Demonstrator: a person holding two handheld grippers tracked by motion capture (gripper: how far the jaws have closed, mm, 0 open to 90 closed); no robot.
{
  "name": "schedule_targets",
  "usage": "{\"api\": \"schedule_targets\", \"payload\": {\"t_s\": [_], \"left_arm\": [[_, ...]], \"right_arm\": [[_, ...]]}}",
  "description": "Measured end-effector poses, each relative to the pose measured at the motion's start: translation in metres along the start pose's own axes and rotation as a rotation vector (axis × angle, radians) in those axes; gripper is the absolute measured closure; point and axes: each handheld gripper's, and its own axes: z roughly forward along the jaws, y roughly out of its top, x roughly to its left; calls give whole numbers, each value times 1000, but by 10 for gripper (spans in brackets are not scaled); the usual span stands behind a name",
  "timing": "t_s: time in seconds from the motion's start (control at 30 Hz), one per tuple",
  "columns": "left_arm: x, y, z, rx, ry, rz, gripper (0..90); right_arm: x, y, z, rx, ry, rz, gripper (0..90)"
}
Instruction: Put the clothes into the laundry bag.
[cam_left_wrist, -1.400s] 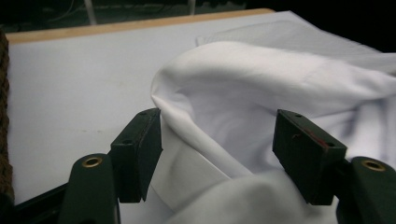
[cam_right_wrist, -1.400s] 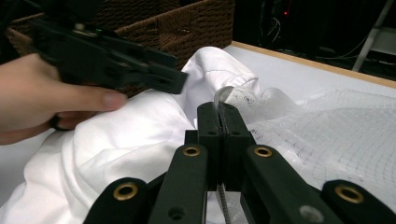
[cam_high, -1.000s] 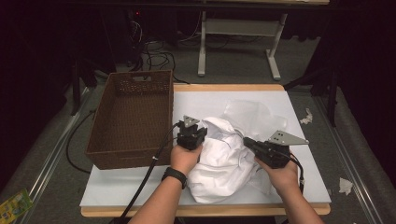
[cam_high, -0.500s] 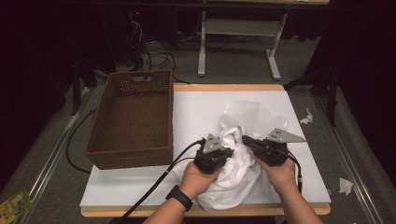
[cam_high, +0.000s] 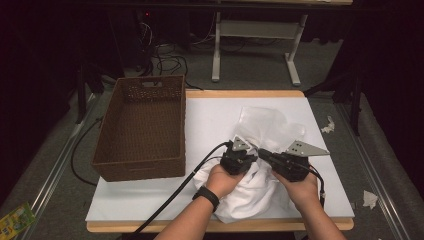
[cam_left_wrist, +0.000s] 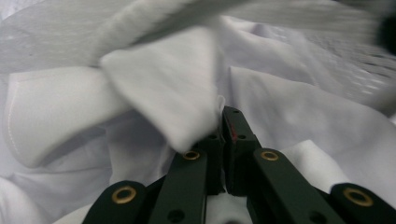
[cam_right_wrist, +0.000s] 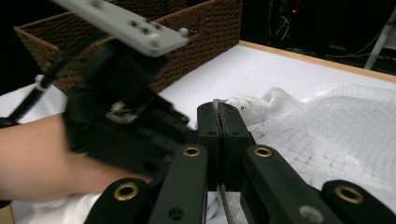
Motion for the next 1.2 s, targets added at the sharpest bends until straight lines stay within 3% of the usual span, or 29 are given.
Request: {"api": "schedule_targets", "payload": {"t_s": [0.1,0.23,0.33,0.43,0.53,0.6,0.63,0.7,0.77,0.9,0.97,1.1,1.2], "left_arm": [[0,0,-2,-14,-15,5,801],[-11,-3,-30,-90,-14,44,510],[-8,-8,-54,-148,43,28,439],[5,-11,-67,-193,112,-24,405],[23,-6,-61,-179,162,-94,342],[35,-1,-47,-117,204,-135,302],[41,0,-37,-77,189,-163,297],[48,0,-21,3,116,-175,356],[48,0,-9,47,86,-161,448],[41,-1,-11,22,103,-117,843],[35,-2,-19,-17,100,-85,884],[14,-7,-40,-83,79,14,890],[-6,-11,-47,-91,62,96,890]], "right_arm": [[-2,-1,1,6,-13,5,900],[-7,-3,1,4,-23,6,900],[-7,-2,1,-1,-26,5,900],[-5,-2,1,1,-29,-2,900],[-4,-1,2,0,-30,-7,900],[-3,0,2,1,-27,-7,900],[-2,0,3,3,-28,-3,900],[-2,-1,4,5,-28,-4,900],[-3,-2,4,5,-25,-7,900],[-5,-3,5,7,-26,-1,900],[-7,-3,4,6,-30,2,900],[-7,-3,7,6,-29,-1,900],[-7,-2,7,3,-25,1,900]]}}
